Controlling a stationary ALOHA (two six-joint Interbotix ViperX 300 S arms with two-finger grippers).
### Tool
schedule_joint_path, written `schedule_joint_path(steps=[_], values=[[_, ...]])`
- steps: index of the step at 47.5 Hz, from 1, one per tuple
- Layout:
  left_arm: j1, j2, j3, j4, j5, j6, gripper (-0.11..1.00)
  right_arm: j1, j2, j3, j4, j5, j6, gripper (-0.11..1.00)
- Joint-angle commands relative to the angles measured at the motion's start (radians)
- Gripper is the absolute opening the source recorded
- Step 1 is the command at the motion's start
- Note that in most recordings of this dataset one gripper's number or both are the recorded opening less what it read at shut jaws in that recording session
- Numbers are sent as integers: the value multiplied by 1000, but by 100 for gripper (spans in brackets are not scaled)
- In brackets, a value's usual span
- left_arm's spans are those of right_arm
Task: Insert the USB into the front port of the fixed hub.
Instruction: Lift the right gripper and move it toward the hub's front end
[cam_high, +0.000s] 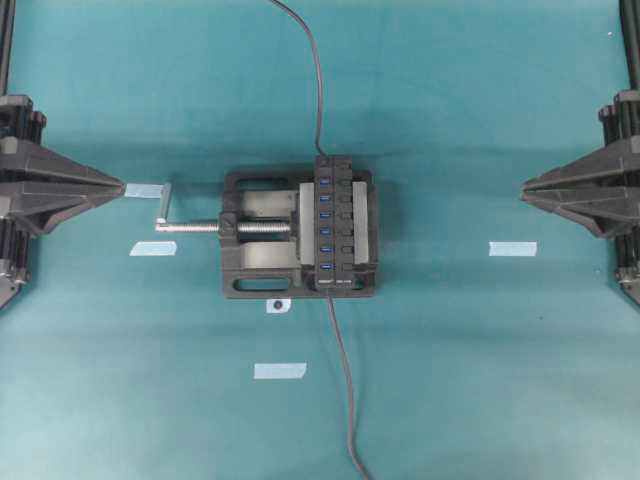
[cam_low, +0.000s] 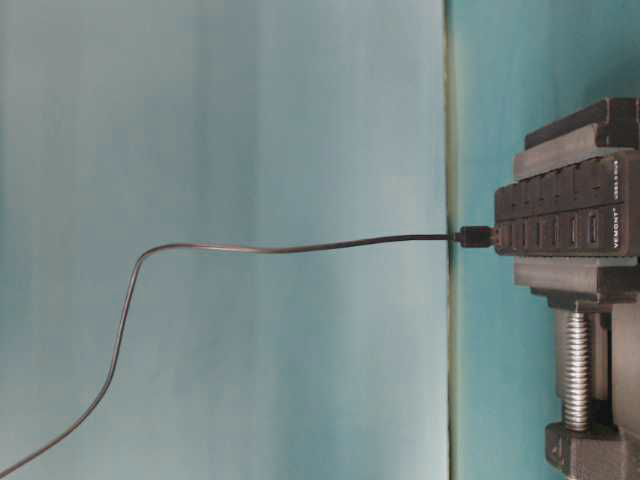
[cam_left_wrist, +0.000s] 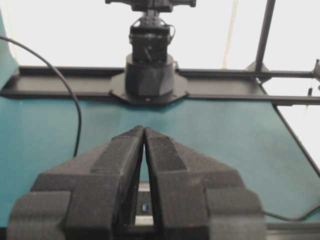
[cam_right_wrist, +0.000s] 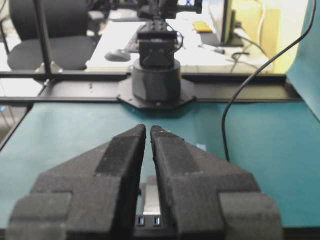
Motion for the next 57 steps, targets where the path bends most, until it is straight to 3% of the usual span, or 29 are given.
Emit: schedule_joint_path(steps=[1,4,8,13,25,42,57], values=[[-6,32,-31,9,2,-2,13,-14,11,-23,6,-6,6,16],[-8,51,-35,9,2,-2,8,-18,11,-25,63,14,18,14],[-6,66,-40,9,2,-2,0,-23,11,-26,104,54,51,2],[-6,74,-41,9,2,-3,0,-25,8,-26,104,89,75,-4],[-8,80,-48,9,71,-14,0,-52,11,-37,104,133,80,-5],[-8,115,-91,9,204,-15,0,-107,81,-144,103,400,94,-5],[-8,152,-100,9,233,-14,0,-129,202,-198,91,436,92,-5]])
